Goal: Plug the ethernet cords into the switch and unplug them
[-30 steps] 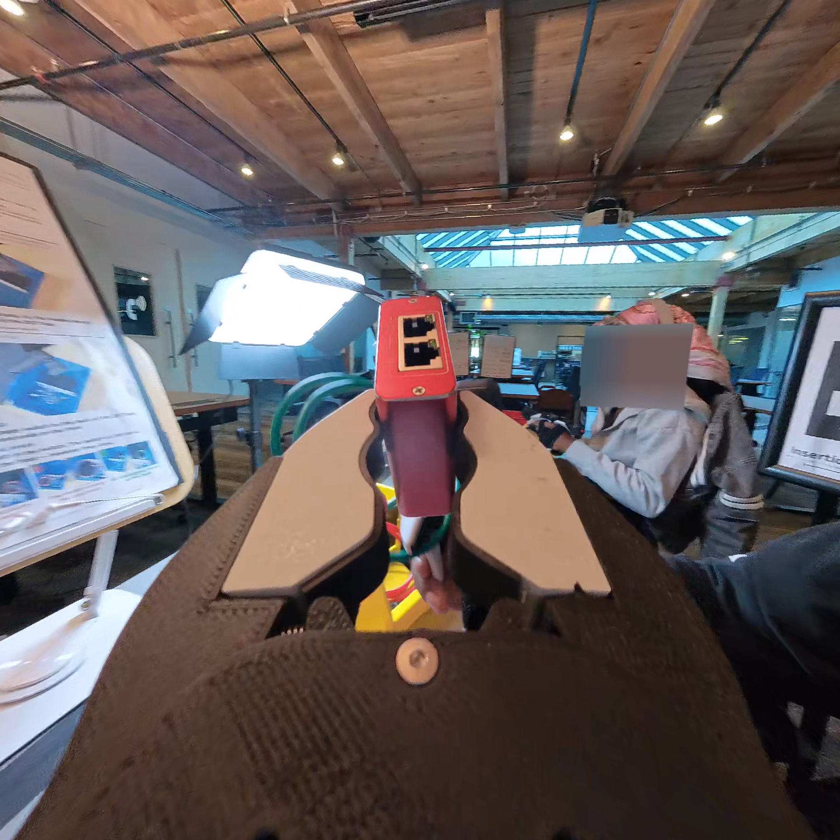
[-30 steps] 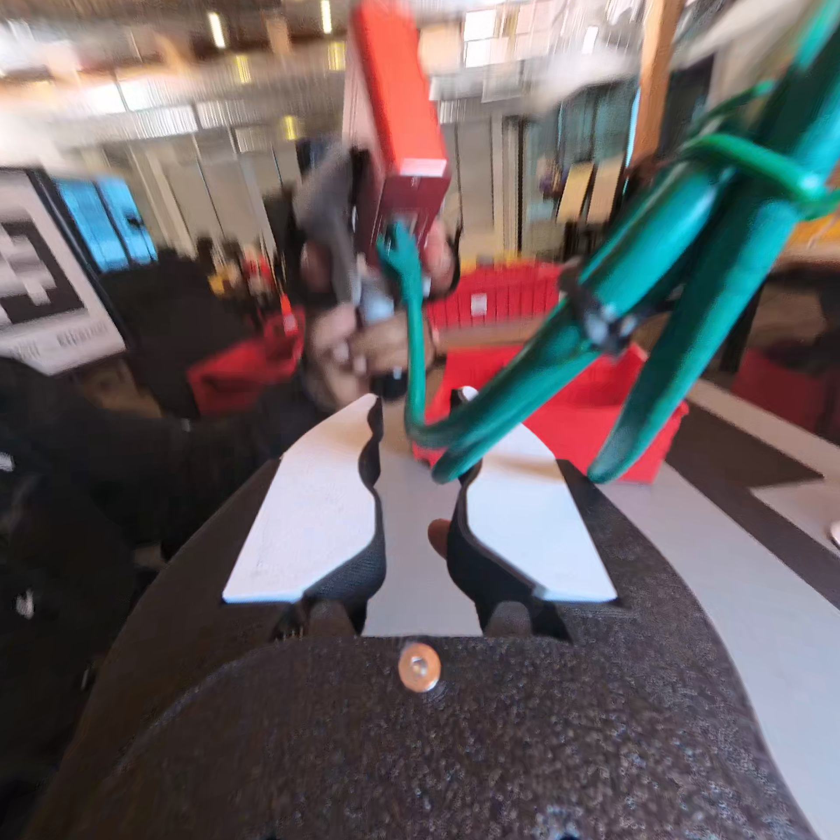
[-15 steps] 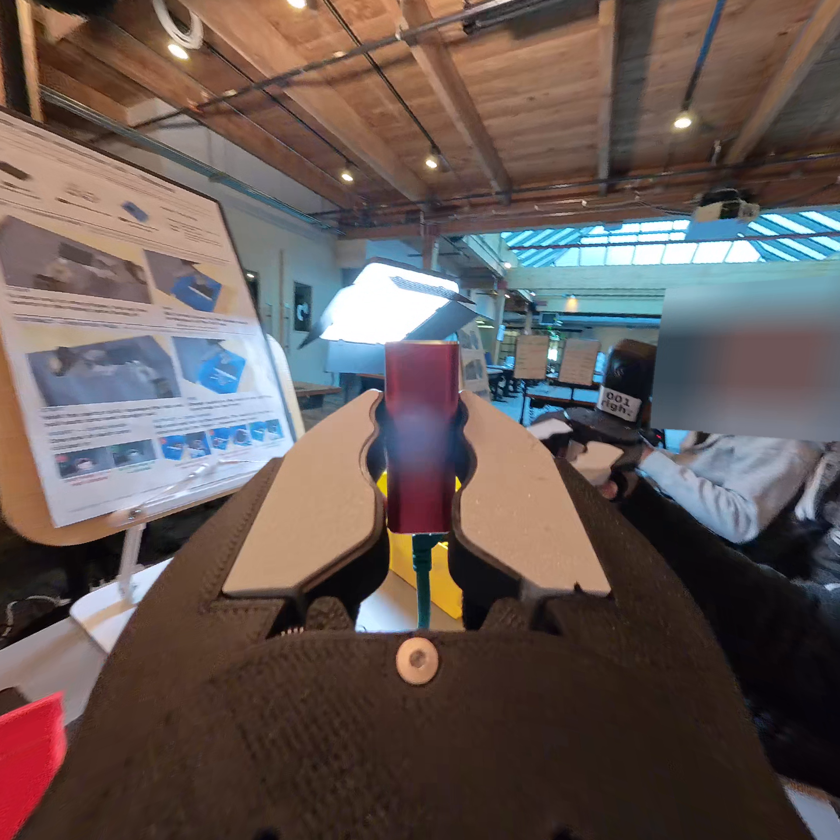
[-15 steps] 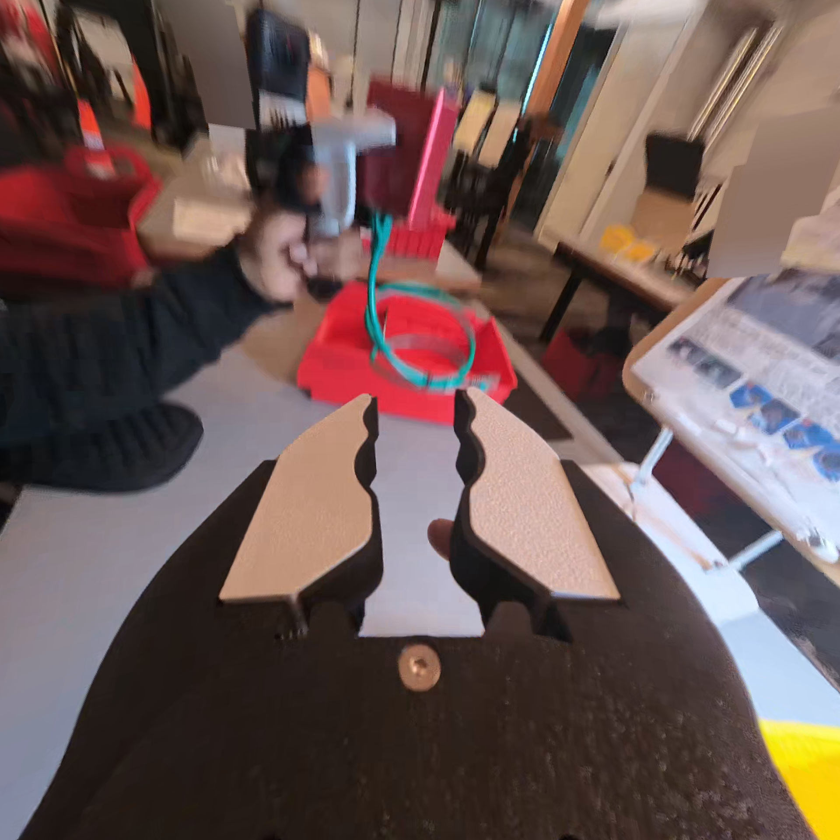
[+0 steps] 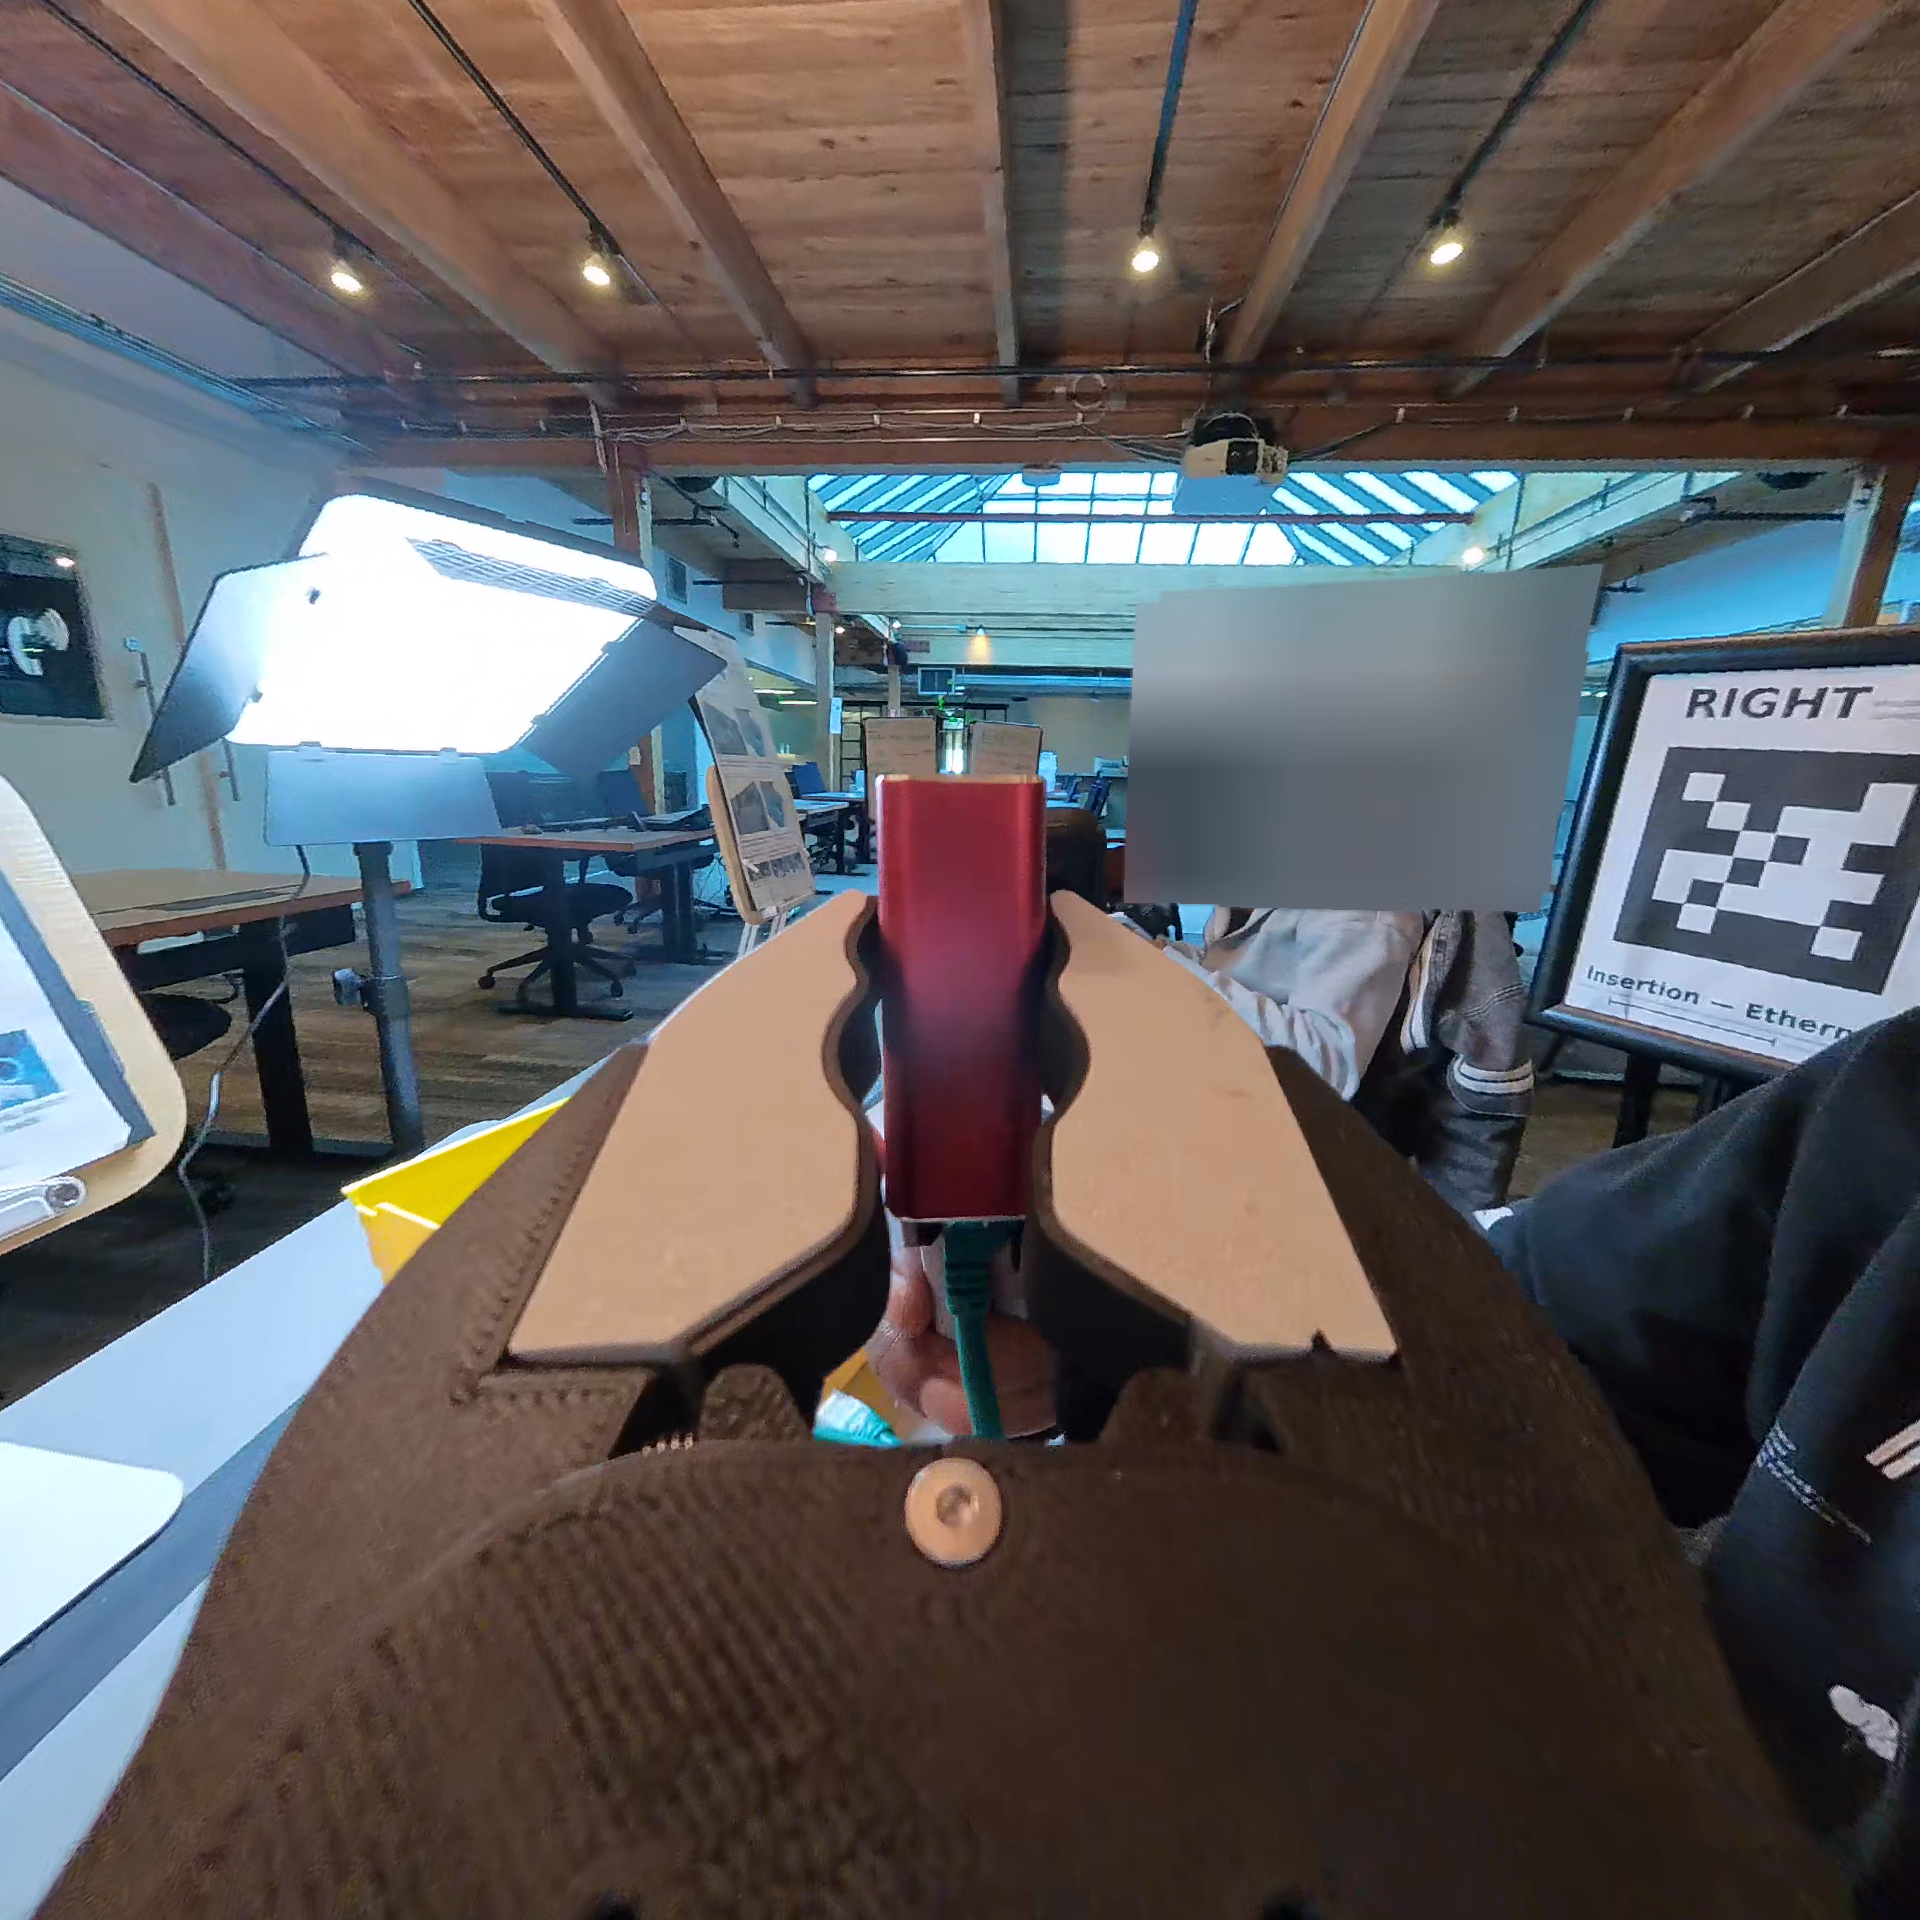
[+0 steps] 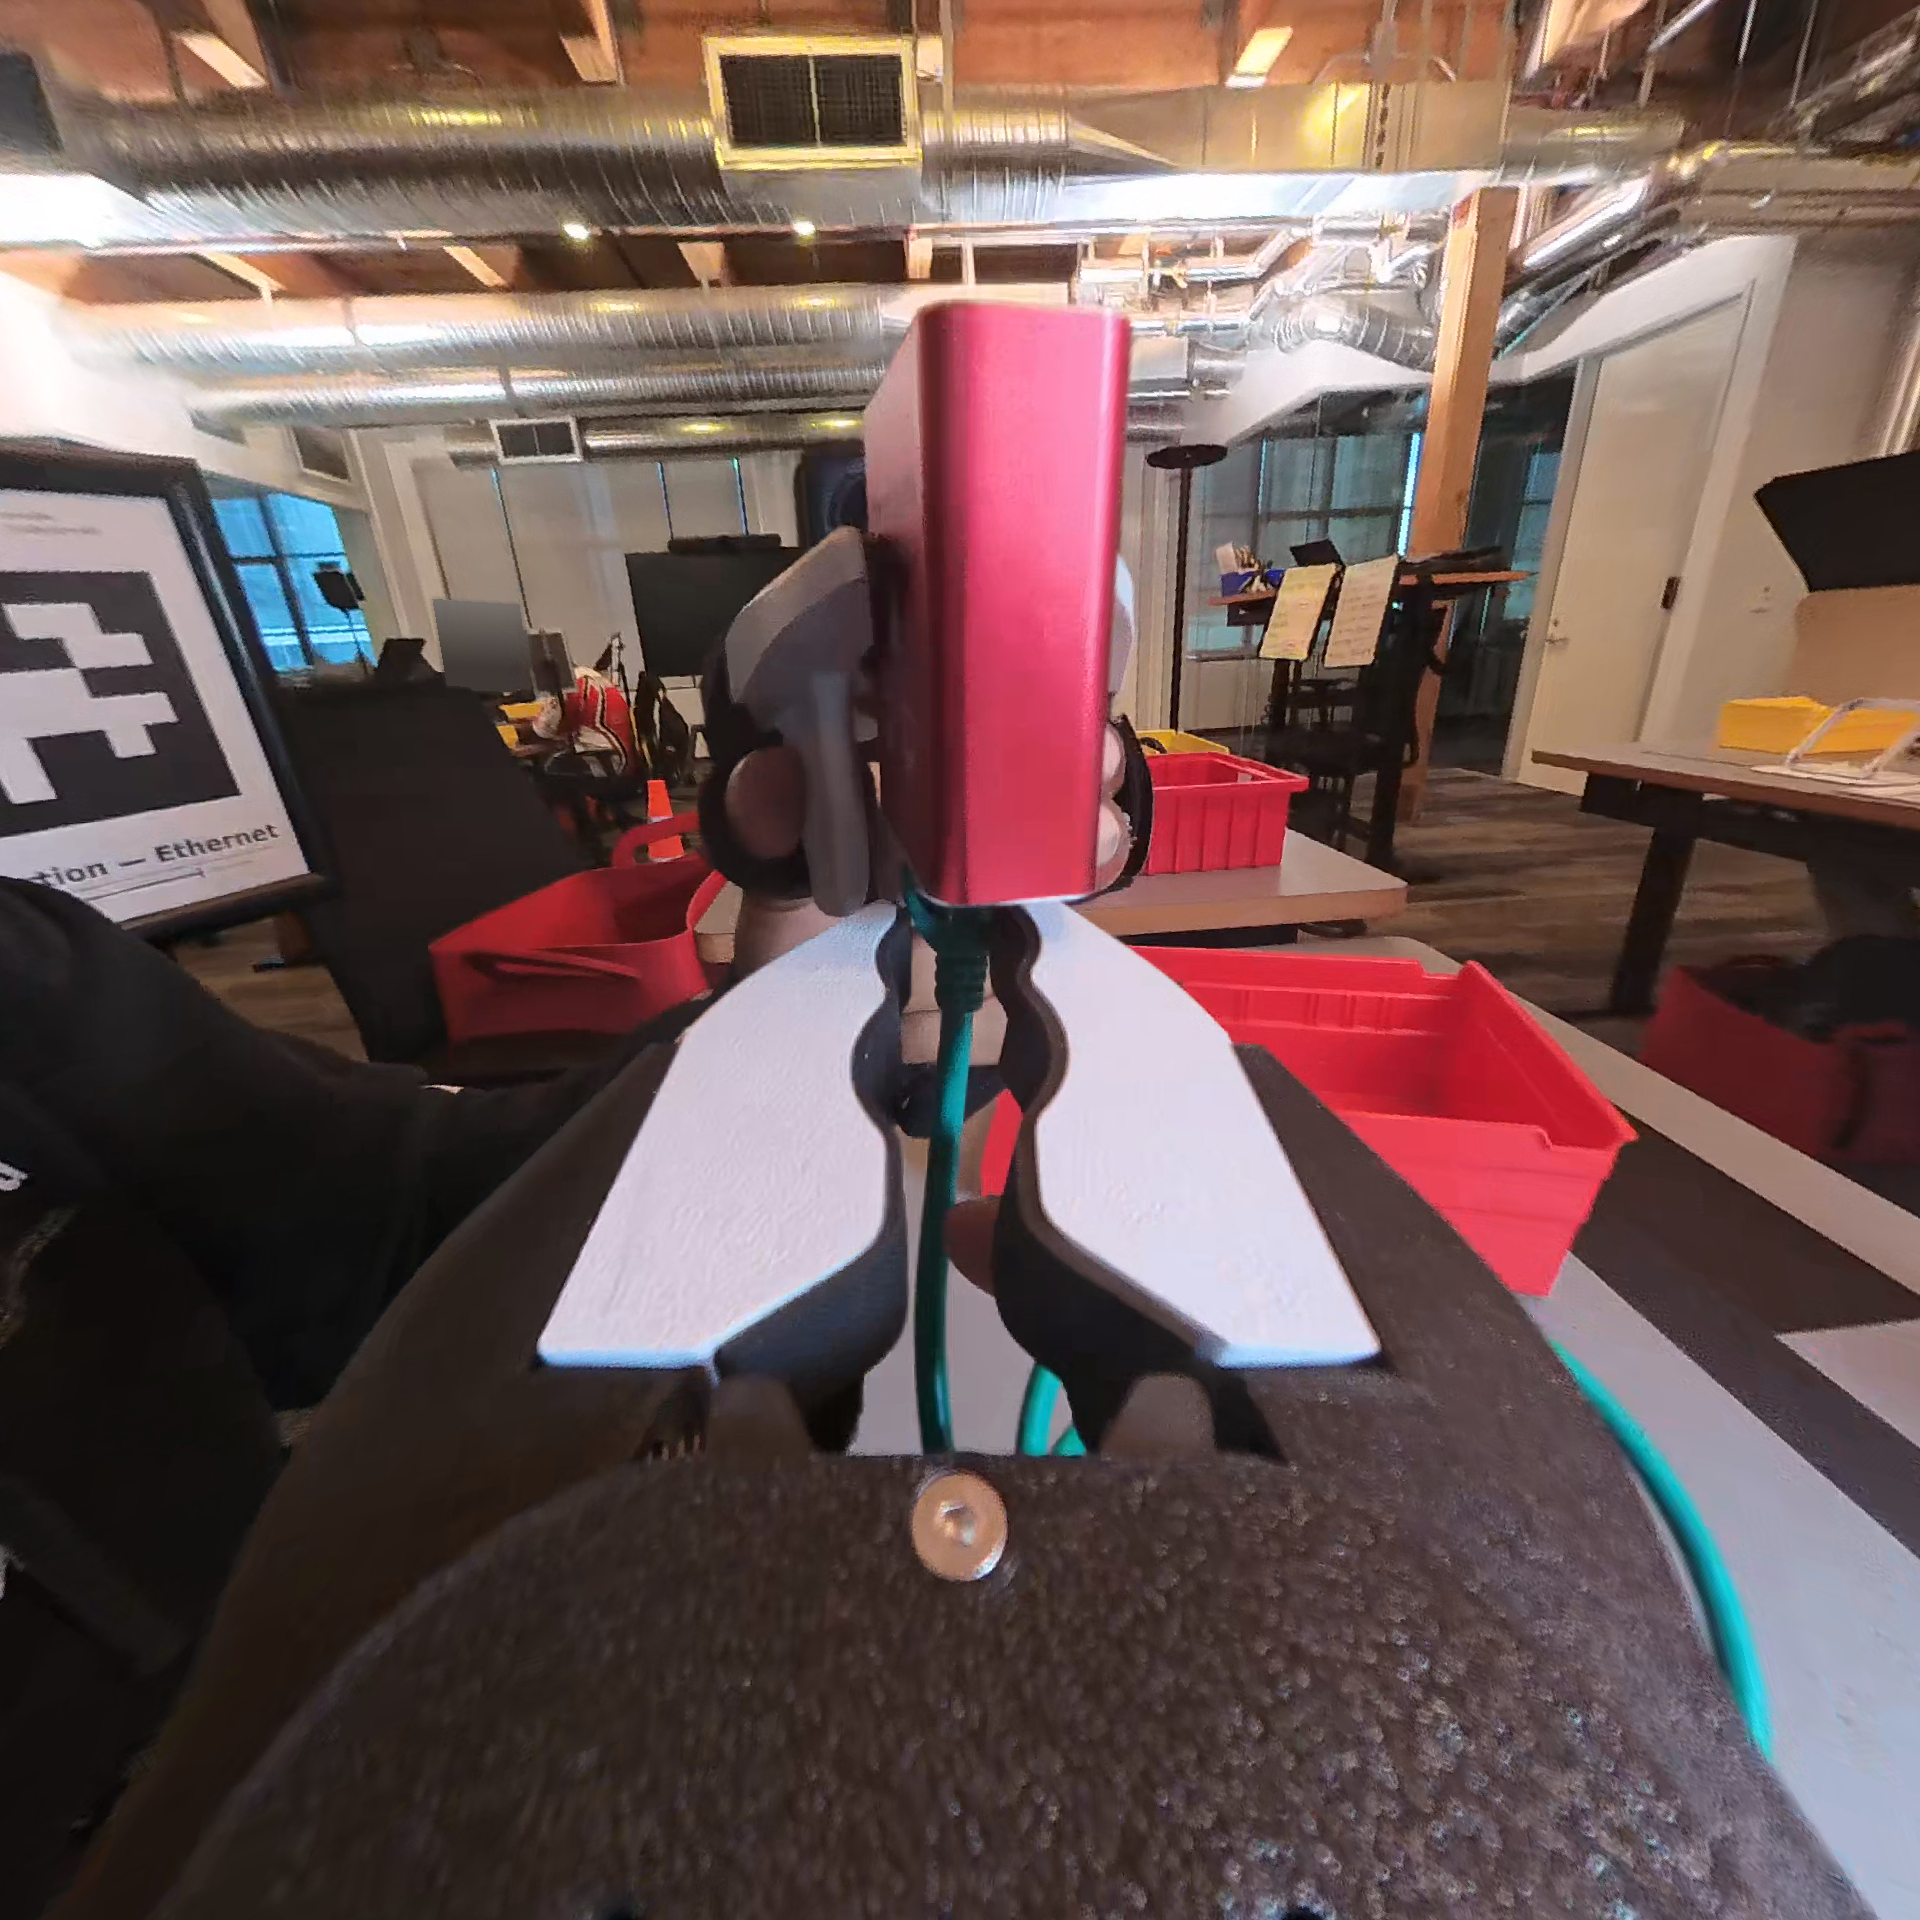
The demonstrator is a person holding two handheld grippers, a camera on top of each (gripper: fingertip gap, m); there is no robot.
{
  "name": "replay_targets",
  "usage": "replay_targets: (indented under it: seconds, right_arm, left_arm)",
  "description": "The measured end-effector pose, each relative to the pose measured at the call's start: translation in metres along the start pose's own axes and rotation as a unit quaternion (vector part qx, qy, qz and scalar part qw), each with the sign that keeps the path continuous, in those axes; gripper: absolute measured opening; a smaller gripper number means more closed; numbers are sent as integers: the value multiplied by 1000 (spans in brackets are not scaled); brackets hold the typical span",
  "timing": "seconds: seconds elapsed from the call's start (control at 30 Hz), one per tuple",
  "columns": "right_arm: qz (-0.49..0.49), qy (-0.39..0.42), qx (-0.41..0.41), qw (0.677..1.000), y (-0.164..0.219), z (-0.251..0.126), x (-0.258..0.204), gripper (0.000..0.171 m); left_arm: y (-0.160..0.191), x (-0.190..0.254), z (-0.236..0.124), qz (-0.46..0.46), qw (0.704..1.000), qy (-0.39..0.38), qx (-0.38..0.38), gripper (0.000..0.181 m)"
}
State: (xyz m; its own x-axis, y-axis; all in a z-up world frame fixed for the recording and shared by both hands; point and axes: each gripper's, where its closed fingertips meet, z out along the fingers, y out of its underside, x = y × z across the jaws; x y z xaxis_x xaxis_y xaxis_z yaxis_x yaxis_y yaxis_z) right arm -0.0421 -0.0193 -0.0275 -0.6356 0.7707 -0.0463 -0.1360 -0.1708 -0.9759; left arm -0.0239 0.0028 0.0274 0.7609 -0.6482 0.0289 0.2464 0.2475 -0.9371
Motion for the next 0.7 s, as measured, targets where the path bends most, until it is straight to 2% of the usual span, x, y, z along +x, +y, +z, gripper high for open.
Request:
replay_targets:
  seconds: [0.2, 0.43, 0.6, 0.7]
  right_arm:
    - [24, -29, 21, 999, -6, -1, -9, 14]
    - [101, -61, 42, 992, -12, 0, -15, 15]
    - [146, -46, 61, 986, -16, 1, -10, 16]
    - [105, -4, 55, 993, -18, -1, -4, 15]
  left_arm:
    - [-5, 8, -1, 1, 1000, 22, 3, 27]
    - [-5, 10, -4, 48, 998, 2, -30, 29]
    - [-4, 9, -5, 81, 995, -20, -45, 29]
    - [-5, 7, -4, 94, 994, -37, -39, 28]
